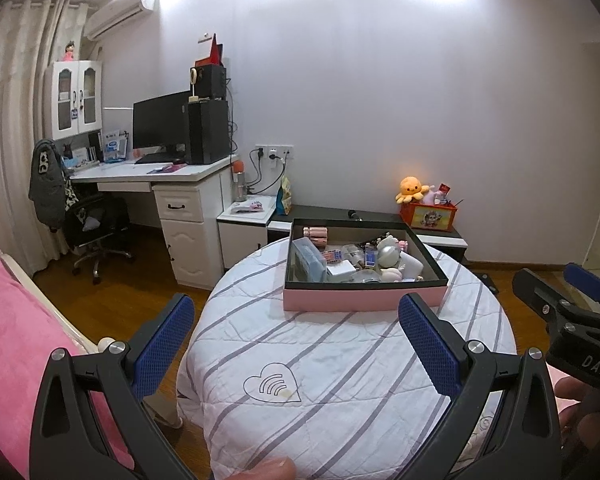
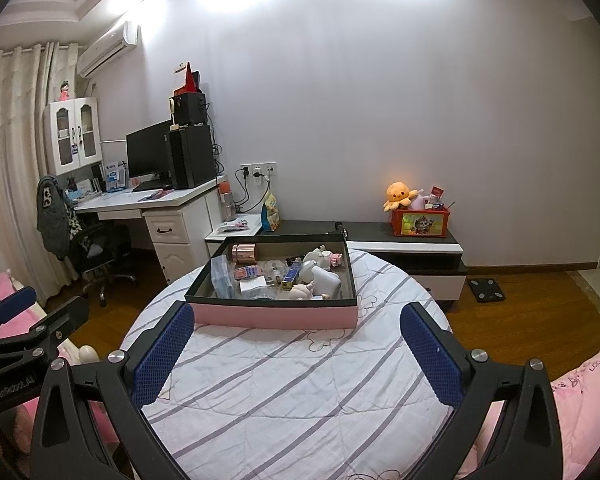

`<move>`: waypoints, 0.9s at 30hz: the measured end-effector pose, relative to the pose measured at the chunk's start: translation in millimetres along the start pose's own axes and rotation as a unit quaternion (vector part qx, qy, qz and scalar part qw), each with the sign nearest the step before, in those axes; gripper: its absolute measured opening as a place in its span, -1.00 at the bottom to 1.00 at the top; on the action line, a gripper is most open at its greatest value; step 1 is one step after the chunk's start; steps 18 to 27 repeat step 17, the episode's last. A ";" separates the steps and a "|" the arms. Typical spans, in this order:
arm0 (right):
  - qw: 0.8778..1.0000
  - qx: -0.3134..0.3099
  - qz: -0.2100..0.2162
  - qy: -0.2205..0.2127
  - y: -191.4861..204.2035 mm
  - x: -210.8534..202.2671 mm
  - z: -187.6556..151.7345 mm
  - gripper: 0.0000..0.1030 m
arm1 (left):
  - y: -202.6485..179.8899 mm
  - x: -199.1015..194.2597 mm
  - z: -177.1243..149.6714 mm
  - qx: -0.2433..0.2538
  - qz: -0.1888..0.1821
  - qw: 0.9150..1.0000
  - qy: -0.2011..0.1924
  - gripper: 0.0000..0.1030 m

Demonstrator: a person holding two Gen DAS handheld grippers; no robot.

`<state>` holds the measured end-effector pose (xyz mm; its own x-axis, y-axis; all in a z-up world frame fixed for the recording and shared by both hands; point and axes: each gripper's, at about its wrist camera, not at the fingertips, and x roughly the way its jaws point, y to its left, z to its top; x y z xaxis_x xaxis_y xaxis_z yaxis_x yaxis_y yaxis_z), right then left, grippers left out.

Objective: Organize rigid objects

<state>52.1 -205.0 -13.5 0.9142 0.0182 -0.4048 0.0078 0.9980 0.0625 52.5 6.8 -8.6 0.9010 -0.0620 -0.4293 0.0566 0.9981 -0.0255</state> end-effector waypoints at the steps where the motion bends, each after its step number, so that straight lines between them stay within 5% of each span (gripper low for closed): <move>1: 1.000 -0.001 0.000 0.000 0.5 0.5 0.6 1.00 | 0.3 -0.5 0.2 0.000 0.000 1.000 -0.001 1.00; 27: 1.000 -0.008 -0.007 0.004 3.4 0.8 1.8 1.00 | 2.6 -4.7 4.9 -0.013 -0.016 1.000 -0.015 1.00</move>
